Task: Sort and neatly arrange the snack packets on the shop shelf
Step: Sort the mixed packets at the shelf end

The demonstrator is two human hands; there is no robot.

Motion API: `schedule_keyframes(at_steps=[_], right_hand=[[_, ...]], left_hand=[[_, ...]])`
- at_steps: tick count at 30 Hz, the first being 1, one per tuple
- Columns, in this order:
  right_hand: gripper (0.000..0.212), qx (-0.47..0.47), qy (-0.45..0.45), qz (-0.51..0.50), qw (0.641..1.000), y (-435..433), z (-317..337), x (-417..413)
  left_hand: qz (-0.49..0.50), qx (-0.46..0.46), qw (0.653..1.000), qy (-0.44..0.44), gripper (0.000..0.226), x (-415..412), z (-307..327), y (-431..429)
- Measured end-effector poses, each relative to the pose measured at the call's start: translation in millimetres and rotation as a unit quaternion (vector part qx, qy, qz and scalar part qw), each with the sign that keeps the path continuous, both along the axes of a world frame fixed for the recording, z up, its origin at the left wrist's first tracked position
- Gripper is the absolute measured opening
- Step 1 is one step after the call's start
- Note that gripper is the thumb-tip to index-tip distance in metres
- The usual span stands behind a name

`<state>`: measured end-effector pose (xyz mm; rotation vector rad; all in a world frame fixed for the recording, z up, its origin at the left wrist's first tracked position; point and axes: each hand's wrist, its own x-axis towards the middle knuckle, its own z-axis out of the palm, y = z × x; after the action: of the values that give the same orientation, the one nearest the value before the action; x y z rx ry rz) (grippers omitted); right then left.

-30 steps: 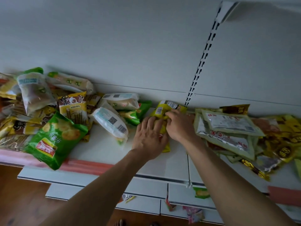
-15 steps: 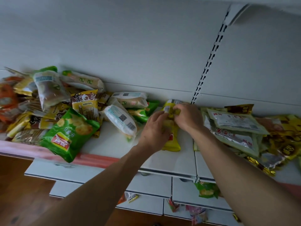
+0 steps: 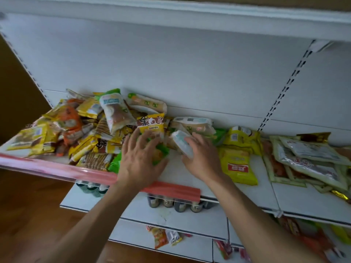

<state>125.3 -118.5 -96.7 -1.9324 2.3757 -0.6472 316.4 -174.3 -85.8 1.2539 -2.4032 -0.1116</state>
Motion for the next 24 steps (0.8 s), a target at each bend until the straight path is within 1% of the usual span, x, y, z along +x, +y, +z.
schedule_keyframes(at_steps=[2,4,5,8,11,14,17,21,24], right_hand=[[0.069,0.041,0.026,-0.019,0.999,-3.0,-10.0,14.7],[0.073,0.054,0.041,-0.037,0.997,-4.4,-17.4,23.6],[0.071,0.050,0.042,-0.046,0.997,-4.5,-19.1,24.7],[0.064,0.034,0.030,-0.066,0.997,-11.2,-15.3,28.9],[0.055,-0.031,0.010,-0.074,0.997,-21.0,-8.3,38.2],[0.046,-0.104,-0.065,-0.051,0.991,-31.8,-1.2,57.2],[0.047,-0.108,-0.138,-0.040,0.984,-47.5,10.2,74.7],[0.049,-0.107,-0.175,-0.026,0.978,-71.5,27.1,89.5],[0.050,-0.082,-0.183,-0.012,0.980,-85.7,32.1,102.8]], left_hand=[[0.018,0.065,0.996,-0.064,0.082,27.7,-15.0,-7.3],[-0.002,0.121,0.989,-0.079,0.094,43.8,-29.6,-8.5],[-0.012,0.131,0.989,-0.072,0.097,46.3,-35.3,-6.9],[-0.009,0.121,0.992,-0.029,0.097,49.2,-46.5,-3.7],[0.000,0.106,0.994,0.000,0.091,49.5,-49.8,-4.5],[-0.004,0.098,0.995,0.018,0.088,51.6,-54.3,-2.8],[-0.006,0.102,0.995,0.014,0.087,51.8,-56.6,-2.4],[-0.016,0.111,0.993,0.021,0.087,51.7,-55.1,-4.6],[-0.023,0.124,0.991,0.035,0.087,53.5,-52.1,-4.4]])
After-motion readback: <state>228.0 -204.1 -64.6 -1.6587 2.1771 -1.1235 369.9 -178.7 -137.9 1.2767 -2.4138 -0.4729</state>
